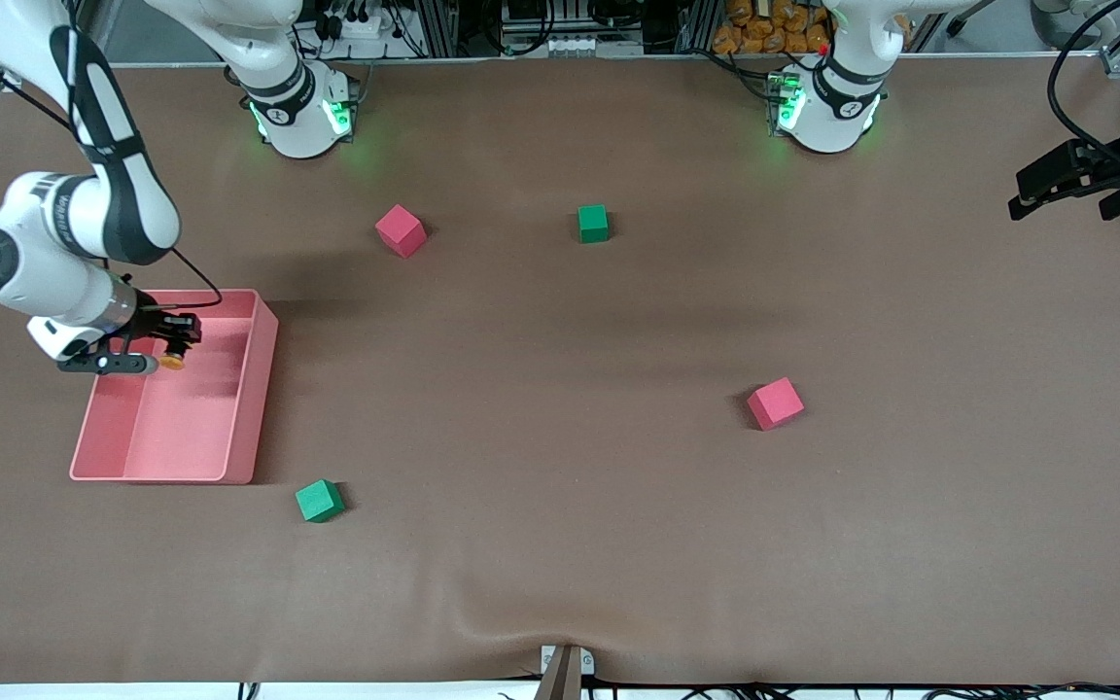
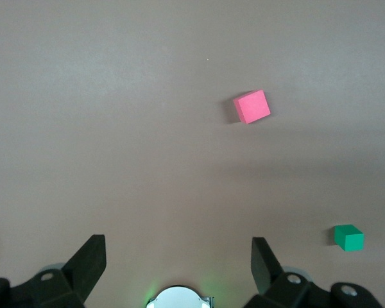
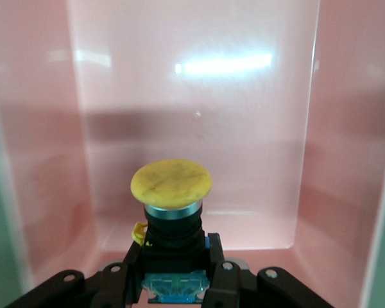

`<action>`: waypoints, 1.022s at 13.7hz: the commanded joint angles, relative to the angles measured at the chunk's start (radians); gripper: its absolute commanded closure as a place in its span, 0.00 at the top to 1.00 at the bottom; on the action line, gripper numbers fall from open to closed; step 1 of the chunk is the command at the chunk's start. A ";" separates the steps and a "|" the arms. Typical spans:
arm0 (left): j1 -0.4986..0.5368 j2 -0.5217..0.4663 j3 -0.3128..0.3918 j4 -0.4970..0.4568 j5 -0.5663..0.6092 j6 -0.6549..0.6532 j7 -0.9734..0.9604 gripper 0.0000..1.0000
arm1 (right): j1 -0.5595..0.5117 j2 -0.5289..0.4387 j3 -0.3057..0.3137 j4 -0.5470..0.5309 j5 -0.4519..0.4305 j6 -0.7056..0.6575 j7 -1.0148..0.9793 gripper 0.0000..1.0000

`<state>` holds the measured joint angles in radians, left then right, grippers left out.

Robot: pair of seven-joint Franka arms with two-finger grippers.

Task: Place and upright button with both arms
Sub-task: 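Lift the button out of the tray and carry it to mid-table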

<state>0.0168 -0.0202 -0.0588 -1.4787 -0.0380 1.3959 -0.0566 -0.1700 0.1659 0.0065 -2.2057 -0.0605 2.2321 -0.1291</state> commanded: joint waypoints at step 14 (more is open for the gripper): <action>0.002 0.008 -0.004 0.006 -0.014 -0.011 0.007 1.00 | 0.751 0.436 -0.003 0.795 -0.012 -0.212 0.581 0.08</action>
<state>0.0161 -0.0174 -0.0598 -1.4794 -0.0381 1.3959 -0.0565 0.5169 0.4691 0.0174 -1.5736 -0.0603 2.0426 0.3076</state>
